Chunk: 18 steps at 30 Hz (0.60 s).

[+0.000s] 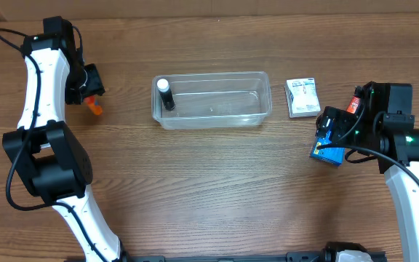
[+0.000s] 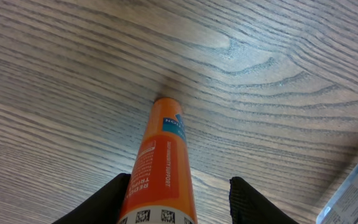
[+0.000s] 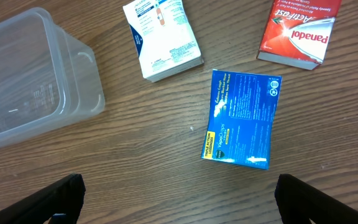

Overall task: Pack container
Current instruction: 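Grasp the orange tube with the left gripper, then place the orange tube upright beside the dark bottle in the container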

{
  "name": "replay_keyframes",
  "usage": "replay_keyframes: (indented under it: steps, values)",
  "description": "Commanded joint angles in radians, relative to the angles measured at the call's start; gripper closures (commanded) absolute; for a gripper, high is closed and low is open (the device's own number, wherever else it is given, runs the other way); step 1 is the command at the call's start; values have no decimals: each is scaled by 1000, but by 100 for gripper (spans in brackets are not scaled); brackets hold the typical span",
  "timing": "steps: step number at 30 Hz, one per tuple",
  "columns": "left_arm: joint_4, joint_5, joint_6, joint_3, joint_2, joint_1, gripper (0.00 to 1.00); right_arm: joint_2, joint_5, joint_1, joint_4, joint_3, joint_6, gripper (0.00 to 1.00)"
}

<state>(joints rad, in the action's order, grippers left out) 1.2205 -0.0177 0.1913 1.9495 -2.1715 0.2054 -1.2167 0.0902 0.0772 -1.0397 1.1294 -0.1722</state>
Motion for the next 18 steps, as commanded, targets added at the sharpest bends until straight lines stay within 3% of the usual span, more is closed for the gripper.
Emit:
replay_keyframes:
  steps: [1,18]
  values:
    - [6,10,-5,5,2,3,49,2,2,3,5,28,-5,0]
    - [32,7,-5,5,2,3,75,-6,2,3,9,20,-5,0]
